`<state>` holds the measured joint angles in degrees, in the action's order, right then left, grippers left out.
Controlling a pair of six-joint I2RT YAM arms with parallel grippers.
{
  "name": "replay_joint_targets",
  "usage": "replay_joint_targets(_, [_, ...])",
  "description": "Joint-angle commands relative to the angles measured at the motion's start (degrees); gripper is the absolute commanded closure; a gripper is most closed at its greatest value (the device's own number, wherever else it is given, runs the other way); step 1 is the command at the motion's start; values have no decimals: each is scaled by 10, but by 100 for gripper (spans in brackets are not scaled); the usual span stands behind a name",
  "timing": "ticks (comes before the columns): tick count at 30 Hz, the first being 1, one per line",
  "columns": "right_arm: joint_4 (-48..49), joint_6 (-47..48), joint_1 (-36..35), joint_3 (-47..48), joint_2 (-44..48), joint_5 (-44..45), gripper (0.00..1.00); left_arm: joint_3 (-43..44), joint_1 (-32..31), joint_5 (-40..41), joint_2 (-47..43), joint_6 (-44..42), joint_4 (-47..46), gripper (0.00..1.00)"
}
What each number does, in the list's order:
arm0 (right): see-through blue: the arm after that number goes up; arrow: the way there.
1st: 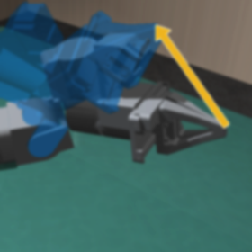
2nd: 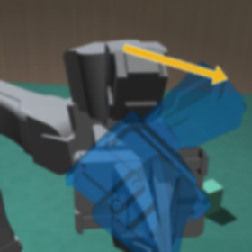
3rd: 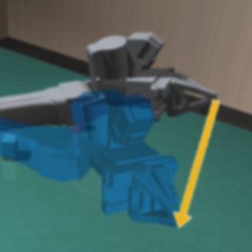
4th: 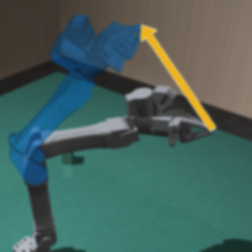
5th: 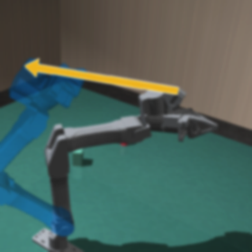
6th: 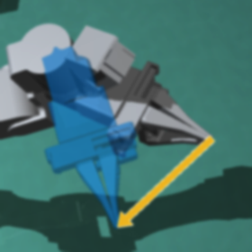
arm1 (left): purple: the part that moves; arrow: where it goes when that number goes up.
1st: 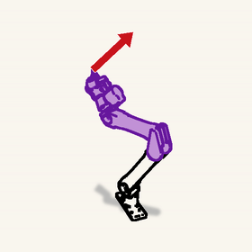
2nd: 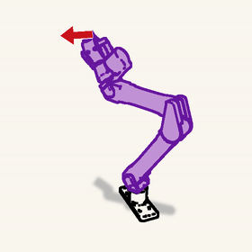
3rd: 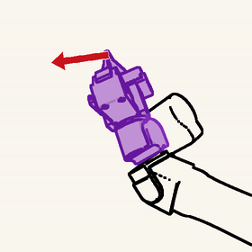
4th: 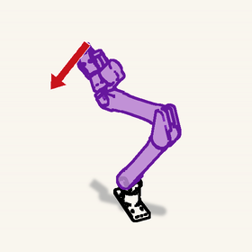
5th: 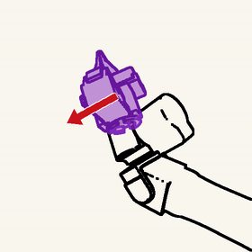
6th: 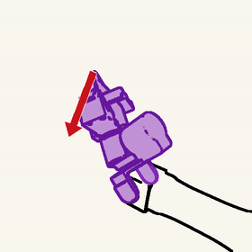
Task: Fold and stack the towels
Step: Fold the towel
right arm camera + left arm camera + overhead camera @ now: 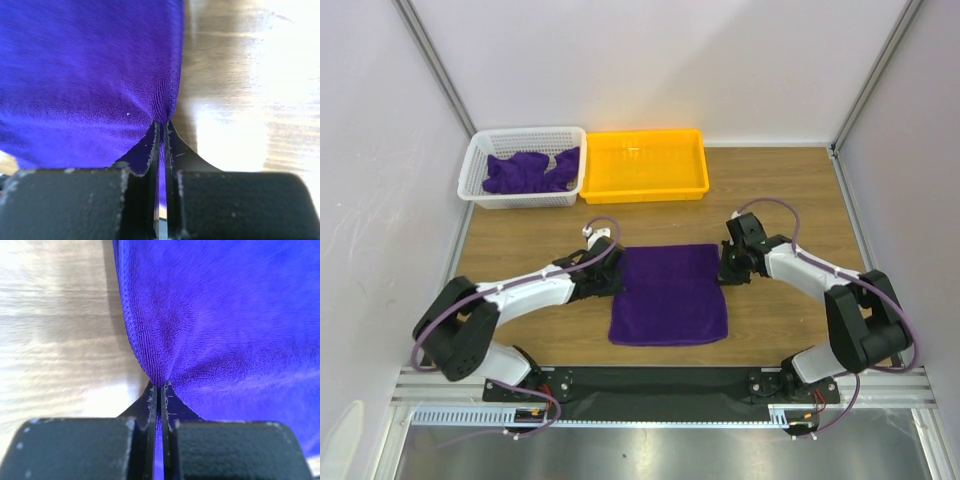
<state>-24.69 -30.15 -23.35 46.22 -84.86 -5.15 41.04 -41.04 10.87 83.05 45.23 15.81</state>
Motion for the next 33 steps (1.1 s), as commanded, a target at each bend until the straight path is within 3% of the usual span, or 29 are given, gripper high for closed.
replay_joint_targets(1, [-46,10,-2,50,52,18,100,26,-3,40,-72,-35,51,100])
replay_joint_targets(14, [-122,35,-3,252,88,27,100,184,29,80,-150,-136,95,100])
replay_joint_targets(19, [-100,54,1,272,93,44,100,214,54,74,-148,-176,60,100])
replay_joint_targets(26, [-40,71,47,287,35,22,100,229,115,8,-82,-227,-42,100])
replay_joint_targets(33, [-28,99,74,360,-22,8,100,266,147,-43,-33,-264,-118,100])
